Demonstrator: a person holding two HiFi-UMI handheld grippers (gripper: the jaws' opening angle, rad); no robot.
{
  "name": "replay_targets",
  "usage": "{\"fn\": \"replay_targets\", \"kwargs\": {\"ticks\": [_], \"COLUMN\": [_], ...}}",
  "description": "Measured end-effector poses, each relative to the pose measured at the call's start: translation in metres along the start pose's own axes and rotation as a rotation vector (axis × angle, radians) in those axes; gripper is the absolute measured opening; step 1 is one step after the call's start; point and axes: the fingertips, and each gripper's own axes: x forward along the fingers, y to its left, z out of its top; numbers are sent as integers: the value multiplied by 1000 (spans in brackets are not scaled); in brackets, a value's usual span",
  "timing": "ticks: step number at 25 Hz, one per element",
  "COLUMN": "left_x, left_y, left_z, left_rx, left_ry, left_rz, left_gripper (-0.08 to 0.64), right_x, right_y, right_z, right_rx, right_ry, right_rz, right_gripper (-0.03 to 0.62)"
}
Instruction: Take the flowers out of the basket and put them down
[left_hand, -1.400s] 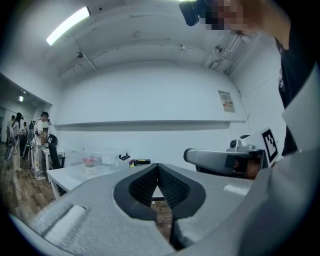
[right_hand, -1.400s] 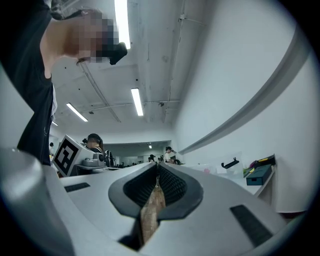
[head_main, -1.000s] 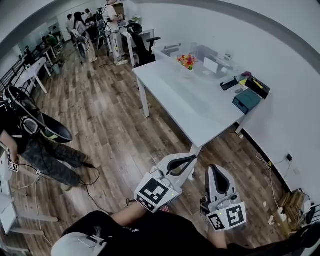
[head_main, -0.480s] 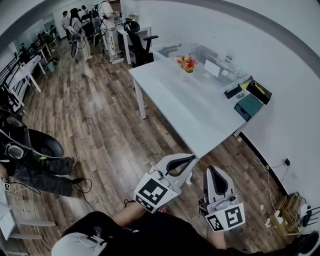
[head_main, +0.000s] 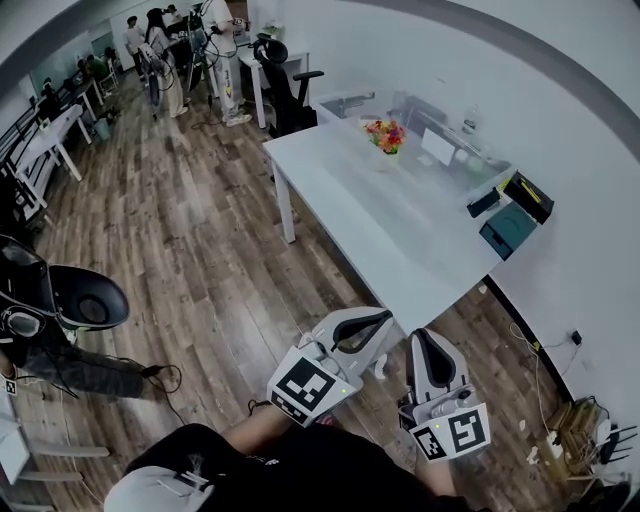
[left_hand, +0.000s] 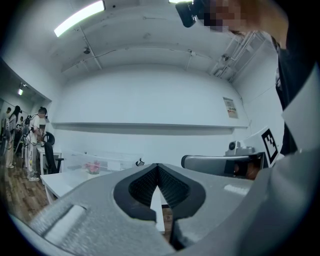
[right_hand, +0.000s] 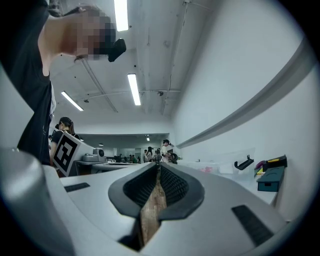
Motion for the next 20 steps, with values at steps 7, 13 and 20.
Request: {"fn": "replay_targets", "kwargs": {"ticks": [7,13,20], "left_x": [-6,-13,-18], "left_y": [41,76,105], "left_z": [-5,-10,-15], "left_rx": [-13,-15,-27], "left_ry": [-5,1,-3], "left_rz": [8,12,-8], "left_gripper": [2,2,2], "right_x": [41,76,106], "right_y": [8,15,23], "right_z": [-10,-21,-29], "right_rx": [-2,-3,0], "right_ry": [11,22,28], "right_rz": [12,5,-8], "right_gripper": [14,15,15]}}
